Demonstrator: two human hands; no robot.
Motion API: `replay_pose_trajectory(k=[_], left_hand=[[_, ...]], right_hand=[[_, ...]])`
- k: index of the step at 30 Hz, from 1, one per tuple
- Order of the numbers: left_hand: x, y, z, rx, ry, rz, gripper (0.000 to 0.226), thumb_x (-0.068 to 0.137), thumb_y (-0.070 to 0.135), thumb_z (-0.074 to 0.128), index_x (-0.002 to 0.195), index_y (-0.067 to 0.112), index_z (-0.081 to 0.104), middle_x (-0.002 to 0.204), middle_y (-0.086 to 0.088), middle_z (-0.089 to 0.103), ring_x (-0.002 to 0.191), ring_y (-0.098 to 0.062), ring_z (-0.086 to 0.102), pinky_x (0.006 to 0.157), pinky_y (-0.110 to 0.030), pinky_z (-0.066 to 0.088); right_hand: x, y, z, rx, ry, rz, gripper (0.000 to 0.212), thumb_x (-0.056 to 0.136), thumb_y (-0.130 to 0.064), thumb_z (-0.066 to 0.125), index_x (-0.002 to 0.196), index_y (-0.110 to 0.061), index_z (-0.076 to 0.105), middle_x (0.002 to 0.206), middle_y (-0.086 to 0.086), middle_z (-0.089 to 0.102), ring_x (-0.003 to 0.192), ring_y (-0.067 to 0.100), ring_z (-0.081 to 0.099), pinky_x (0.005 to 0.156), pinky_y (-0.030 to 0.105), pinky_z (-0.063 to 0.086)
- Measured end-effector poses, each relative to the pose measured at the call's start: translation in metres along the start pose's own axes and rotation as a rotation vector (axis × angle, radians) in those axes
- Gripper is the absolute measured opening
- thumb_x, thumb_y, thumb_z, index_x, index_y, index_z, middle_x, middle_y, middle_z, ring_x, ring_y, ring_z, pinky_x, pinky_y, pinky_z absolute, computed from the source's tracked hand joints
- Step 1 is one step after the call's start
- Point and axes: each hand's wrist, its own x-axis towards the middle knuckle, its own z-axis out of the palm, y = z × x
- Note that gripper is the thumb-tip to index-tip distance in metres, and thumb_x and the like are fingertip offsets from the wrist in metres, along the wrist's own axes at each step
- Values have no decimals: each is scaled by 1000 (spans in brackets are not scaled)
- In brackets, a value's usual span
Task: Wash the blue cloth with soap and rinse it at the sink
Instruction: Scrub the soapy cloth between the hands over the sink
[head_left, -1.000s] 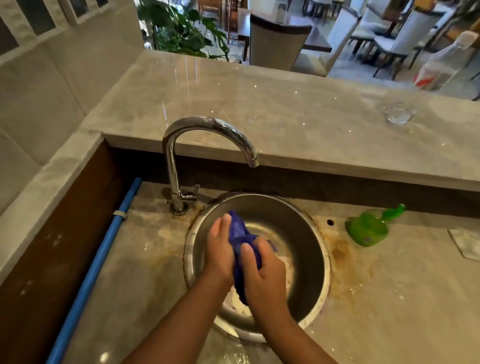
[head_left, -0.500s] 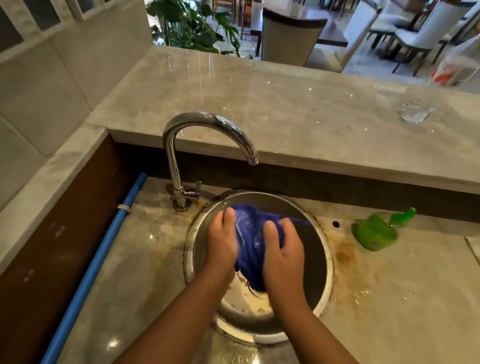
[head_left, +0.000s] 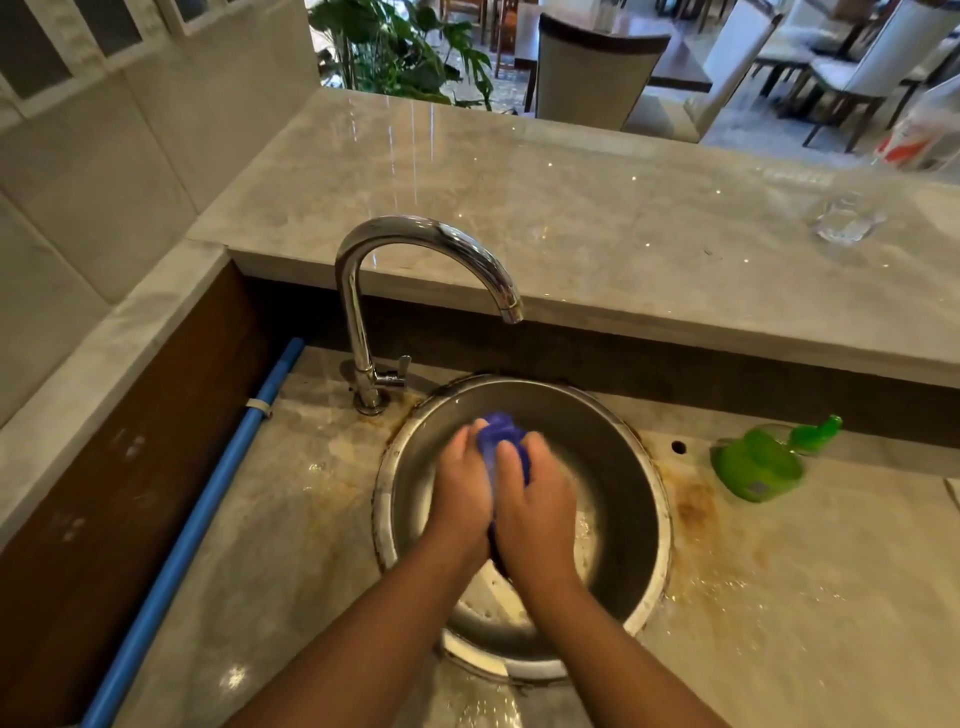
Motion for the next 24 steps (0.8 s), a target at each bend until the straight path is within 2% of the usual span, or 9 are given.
replay_pose_trajectory(k=[3, 5, 8, 10, 13, 16, 19, 21, 24], left_hand=[[-13, -12, 4, 83, -108, -2, 26, 103, 37, 44, 107, 20, 65, 99, -9, 73, 90, -20, 73, 80, -37, 59], [-15, -9, 2, 64, -133, 46, 25, 102, 38, 46, 113, 23, 63, 108, -10, 72, 99, -25, 71, 90, -47, 58], [-4, -2, -14, 28, -21, 123, 18, 101, 38, 48, 107, 28, 62, 104, -7, 71, 95, -27, 72, 86, -51, 59], [6, 0, -28, 141, 60, 176, 17, 100, 41, 48, 99, 30, 61, 103, -9, 69, 93, -30, 71, 84, -53, 59], [15, -3, -36, 320, 152, 190, 20, 101, 37, 47, 92, 22, 57, 95, -16, 63, 83, -30, 67, 76, -44, 57], [17, -3, -41, 109, 63, 23, 20, 97, 40, 56, 103, 23, 64, 107, -13, 71, 96, -33, 71, 89, -54, 57], [12, -5, -49, -226, -173, -312, 58, 83, 64, 53, 120, 20, 66, 119, -13, 72, 109, -34, 69, 97, -51, 51], [5, -9, -46, -268, -280, -363, 73, 75, 70, 48, 121, 17, 66, 120, -14, 72, 107, -34, 70, 97, -47, 50], [1, -16, -37, -344, -329, -389, 74, 74, 67, 52, 123, 14, 66, 123, -17, 70, 108, -35, 69, 98, -47, 49]], right_hand=[[28, 18, -12, 87, -30, 211, 24, 101, -19, 49, 78, -16, 54, 68, 1, 56, 57, 9, 49, 56, 28, 43], [38, 27, -19, 119, -68, 299, 22, 102, -21, 48, 83, -12, 56, 73, 5, 58, 63, 14, 53, 60, 31, 45], [44, 24, -29, 272, -58, 428, 29, 104, -31, 45, 95, -6, 56, 82, 9, 59, 72, 21, 59, 69, 39, 49], [48, 17, -36, 351, -39, 442, 29, 104, -33, 44, 101, -6, 57, 88, 11, 61, 78, 25, 62, 73, 43, 52], [47, 2, -37, 404, -22, 404, 25, 104, -32, 45, 99, -12, 59, 92, 13, 63, 80, 26, 64, 76, 43, 55], [44, -9, -37, 576, -71, 506, 26, 103, -33, 46, 103, -12, 62, 106, 17, 68, 97, 31, 69, 89, 51, 57], [45, -17, -46, 777, -160, 640, 23, 99, -31, 54, 107, -13, 66, 111, 17, 70, 106, 33, 68, 95, 50, 54], [43, -19, -51, 823, -253, 676, 24, 97, -30, 56, 109, -12, 66, 106, 17, 69, 103, 32, 66, 93, 46, 54], [42, -19, -58, 786, -323, 622, 22, 98, -30, 54, 103, -14, 70, 99, 14, 73, 94, 28, 69, 86, 43, 56]])
